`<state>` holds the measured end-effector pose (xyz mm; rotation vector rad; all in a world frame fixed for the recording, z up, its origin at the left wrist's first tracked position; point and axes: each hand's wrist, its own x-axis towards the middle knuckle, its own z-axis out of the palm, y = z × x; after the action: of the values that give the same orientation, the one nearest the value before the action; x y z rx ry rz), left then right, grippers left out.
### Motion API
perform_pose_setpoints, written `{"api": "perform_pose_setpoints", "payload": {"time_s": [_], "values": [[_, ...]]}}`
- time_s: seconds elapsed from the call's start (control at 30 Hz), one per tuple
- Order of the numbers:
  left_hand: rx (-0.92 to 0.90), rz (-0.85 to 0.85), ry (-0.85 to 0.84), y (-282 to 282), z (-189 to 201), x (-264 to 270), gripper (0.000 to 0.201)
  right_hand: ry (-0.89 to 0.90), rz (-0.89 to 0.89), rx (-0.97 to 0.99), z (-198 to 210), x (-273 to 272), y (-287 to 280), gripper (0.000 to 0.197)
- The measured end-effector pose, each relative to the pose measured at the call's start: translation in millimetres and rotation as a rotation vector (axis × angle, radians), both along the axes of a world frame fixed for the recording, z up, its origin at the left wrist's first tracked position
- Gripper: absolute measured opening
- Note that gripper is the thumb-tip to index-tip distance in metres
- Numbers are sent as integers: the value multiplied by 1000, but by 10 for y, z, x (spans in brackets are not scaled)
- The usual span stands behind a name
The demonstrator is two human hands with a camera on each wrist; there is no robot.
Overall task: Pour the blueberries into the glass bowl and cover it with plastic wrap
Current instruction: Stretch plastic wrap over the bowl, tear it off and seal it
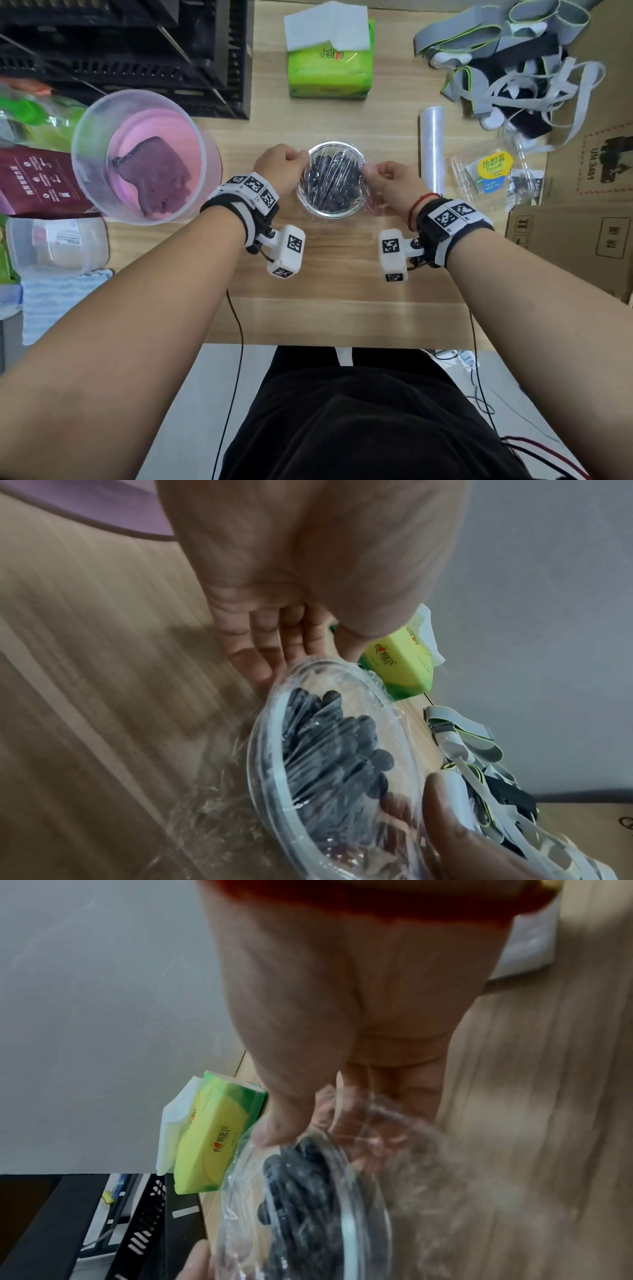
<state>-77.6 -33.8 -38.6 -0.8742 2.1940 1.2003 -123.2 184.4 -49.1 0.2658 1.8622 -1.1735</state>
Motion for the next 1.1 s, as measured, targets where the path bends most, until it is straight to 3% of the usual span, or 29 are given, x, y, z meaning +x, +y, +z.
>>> {"api": "perform_pose_setpoints", "payload": {"time_s": [0.13, 0.37, 0.53, 0.7, 0.9, 1.1], "values": [[-22, -95, 55, 26, 33, -17, 35, -39, 215, 44, 30, 7, 112, 41], [-104, -167, 101, 26, -47, -18, 32, -151, 414, 151, 194, -153, 157, 42], [-131, -135, 131, 42, -53, 20, 33, -193, 291, -49, 170, -178, 236, 31], [-113, -95, 160, 56, -83, 30, 36, -190, 255, -40, 209, -147, 250, 34], [-125, -108, 188, 72, -97, 40, 35, 3, 357, 146, 77, -81, 308, 11], [-112, -105, 174, 64, -105, 53, 36, 195, 489, 271, -24, -96, 241, 20]]}}
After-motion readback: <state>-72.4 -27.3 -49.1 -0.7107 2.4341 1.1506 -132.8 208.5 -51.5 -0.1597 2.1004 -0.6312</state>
